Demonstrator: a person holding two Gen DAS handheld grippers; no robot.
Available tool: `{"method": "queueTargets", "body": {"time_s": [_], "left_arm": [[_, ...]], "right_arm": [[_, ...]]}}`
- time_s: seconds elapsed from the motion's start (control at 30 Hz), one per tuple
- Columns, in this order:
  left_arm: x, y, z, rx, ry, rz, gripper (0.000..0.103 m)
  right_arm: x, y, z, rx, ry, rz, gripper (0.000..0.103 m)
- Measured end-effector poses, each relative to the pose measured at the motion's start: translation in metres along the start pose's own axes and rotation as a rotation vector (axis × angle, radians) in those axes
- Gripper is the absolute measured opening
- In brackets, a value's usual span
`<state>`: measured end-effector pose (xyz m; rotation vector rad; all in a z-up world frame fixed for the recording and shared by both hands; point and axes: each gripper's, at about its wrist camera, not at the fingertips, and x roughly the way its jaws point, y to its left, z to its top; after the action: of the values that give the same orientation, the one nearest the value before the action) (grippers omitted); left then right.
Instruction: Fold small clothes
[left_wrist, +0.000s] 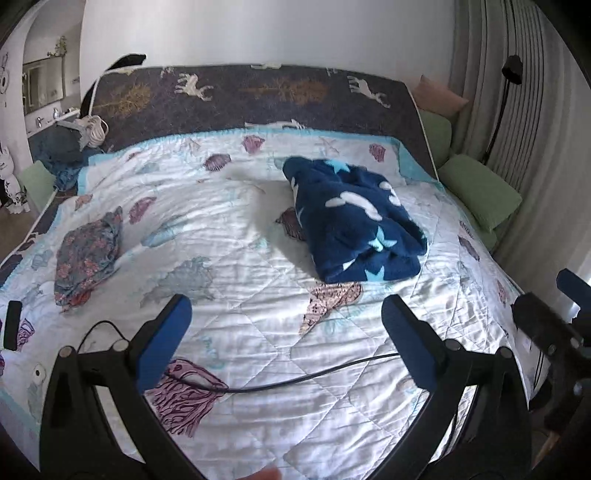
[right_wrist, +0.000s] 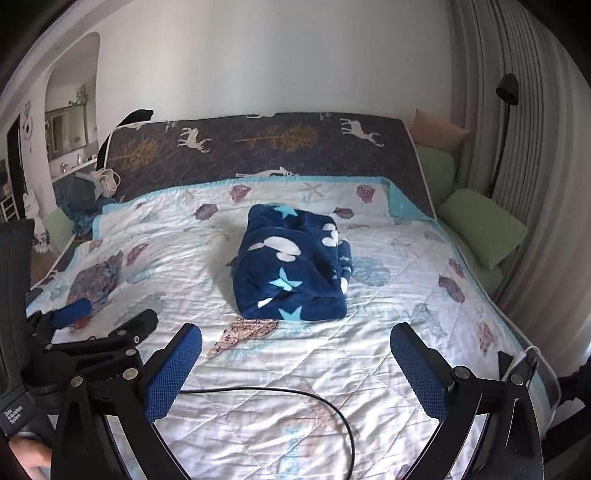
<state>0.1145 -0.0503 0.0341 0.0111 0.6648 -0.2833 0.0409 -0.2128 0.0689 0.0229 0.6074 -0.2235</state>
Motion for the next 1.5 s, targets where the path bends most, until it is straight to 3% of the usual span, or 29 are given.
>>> {"method": "queueTargets", "body": {"time_s": [0.2,0.43,0.63,0.73,0.77,0.83,0.9,0.97,1.07,1.17,1.27,1.33,1.5], "left_arm": [[-0.018,-0.005,0.0,0.036,-0.063,0.015,0.102],[-0.006,-0.004,0.001,0.028,-0.026,-0.003,0.102],[0.041,0.004,0.025,-0.008,0.045,-0.012,0.102],[0.085,0.007,0.042,-0.036,0.103,-0.075,0.102],[0.109,0.01,0.05,-0.055,0.133,-0.131,0.102],[0.151,0.014,0.062,-0.093,0.197,-0.231,0.102],[0.192,0.018,0.069,-0.133,0.279,-0.312,0.102],[0.243,0.025,0.076,-0.205,0.374,-0.407,0.102],[0.298,0.029,0.08,-0.314,0.469,-0.53,0.102],[0.333,0.021,0.08,-0.323,0.522,-0.581,0.102],[0.358,0.016,0.076,-0.383,0.577,-0.685,0.103],[0.368,0.017,0.071,-0.436,0.616,-0.739,0.103],[0.372,0.02,0.059,-0.491,0.652,-0.82,0.103]], "right_arm": [[-0.01,0.007,0.001,-0.036,-0.014,-0.018,0.103],[-0.002,0.007,0.002,-0.04,0.01,-0.003,0.103],[0.043,-0.019,0.03,-0.005,0.083,0.036,0.103],[0.109,-0.053,0.059,0.06,0.185,0.121,0.103],[0.125,-0.062,0.064,0.09,0.21,0.157,0.103],[0.179,-0.091,0.079,0.21,0.289,0.274,0.103],[0.242,-0.122,0.091,0.351,0.35,0.45,0.103],[0.284,-0.139,0.096,0.417,0.387,0.485,0.103],[0.356,-0.158,0.099,0.429,0.462,0.46,0.103],[0.408,-0.173,0.088,0.512,0.542,0.565,0.103],[0.443,-0.182,0.075,0.582,0.598,0.629,0.103],[0.462,-0.181,0.067,0.606,0.63,0.726,0.103],[0.471,-0.181,0.061,0.656,0.614,0.905,0.103]]}}
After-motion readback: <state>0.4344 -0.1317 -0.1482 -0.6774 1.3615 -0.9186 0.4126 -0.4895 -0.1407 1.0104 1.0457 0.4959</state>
